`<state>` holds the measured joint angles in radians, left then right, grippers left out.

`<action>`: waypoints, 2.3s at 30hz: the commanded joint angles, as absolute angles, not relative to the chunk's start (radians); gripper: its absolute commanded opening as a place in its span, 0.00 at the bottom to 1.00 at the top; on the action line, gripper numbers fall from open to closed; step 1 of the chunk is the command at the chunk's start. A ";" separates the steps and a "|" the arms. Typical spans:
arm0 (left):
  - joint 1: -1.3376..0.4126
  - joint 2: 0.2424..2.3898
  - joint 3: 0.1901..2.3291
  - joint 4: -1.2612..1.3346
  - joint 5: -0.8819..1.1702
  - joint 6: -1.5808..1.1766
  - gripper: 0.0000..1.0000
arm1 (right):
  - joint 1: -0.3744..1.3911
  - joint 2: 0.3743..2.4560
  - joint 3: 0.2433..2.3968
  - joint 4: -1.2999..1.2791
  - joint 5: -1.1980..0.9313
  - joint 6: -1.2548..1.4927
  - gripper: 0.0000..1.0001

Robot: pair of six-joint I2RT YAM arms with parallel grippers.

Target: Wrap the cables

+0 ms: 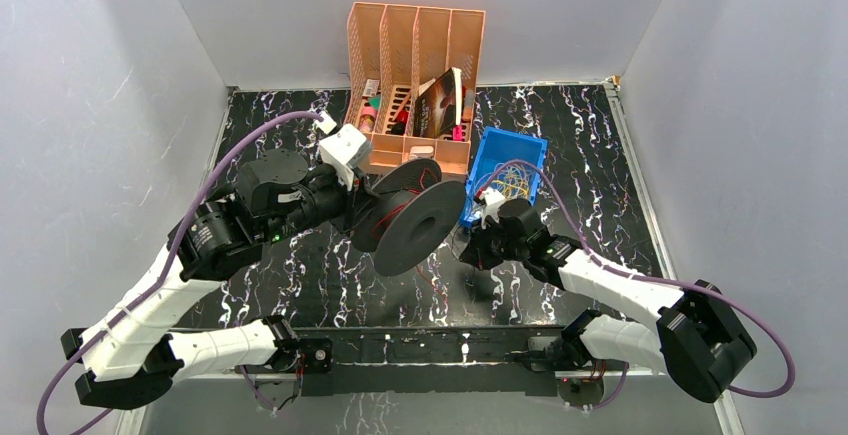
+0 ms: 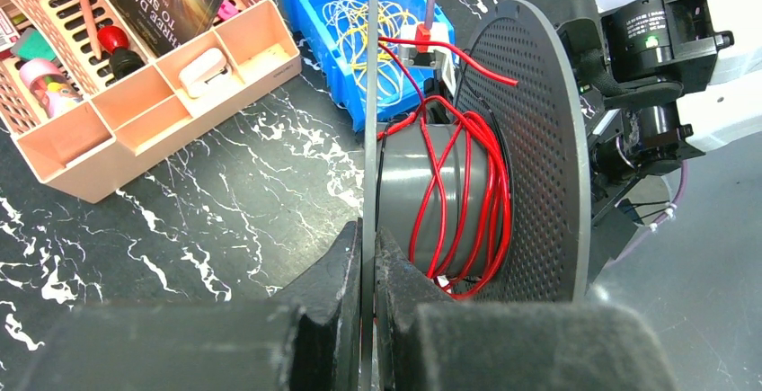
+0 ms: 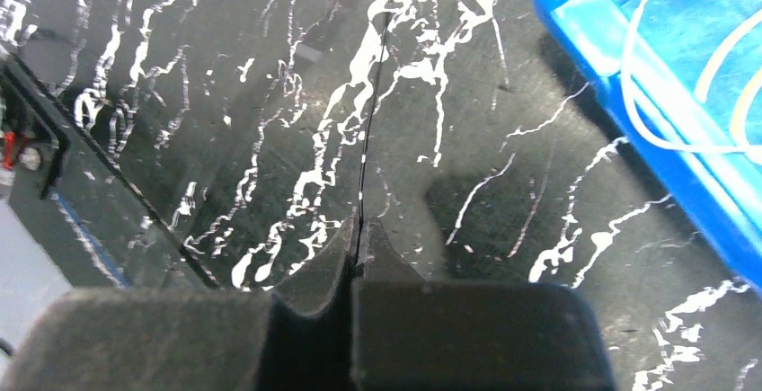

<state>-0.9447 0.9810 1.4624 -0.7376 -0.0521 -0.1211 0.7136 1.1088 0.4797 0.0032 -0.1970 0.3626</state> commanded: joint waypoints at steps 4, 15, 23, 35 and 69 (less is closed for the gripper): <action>-0.948 0.970 1.513 -0.631 -0.129 -0.172 0.00 | 0.711 1.082 0.448 0.108 -0.260 0.390 0.00; -0.947 1.040 1.491 -0.495 -0.466 -0.260 0.00 | 0.798 0.935 0.237 0.195 -0.167 0.584 0.00; -0.947 1.088 1.479 -0.402 -0.642 -0.246 0.00 | 1.028 0.881 0.212 0.138 0.012 0.680 0.00; -0.884 1.193 1.508 -0.268 -0.684 -0.175 0.00 | 1.355 0.950 0.308 0.061 0.235 0.764 0.00; -0.823 1.307 1.193 -0.184 -0.664 -0.204 0.00 | 1.890 1.170 1.129 -0.404 0.823 0.525 0.00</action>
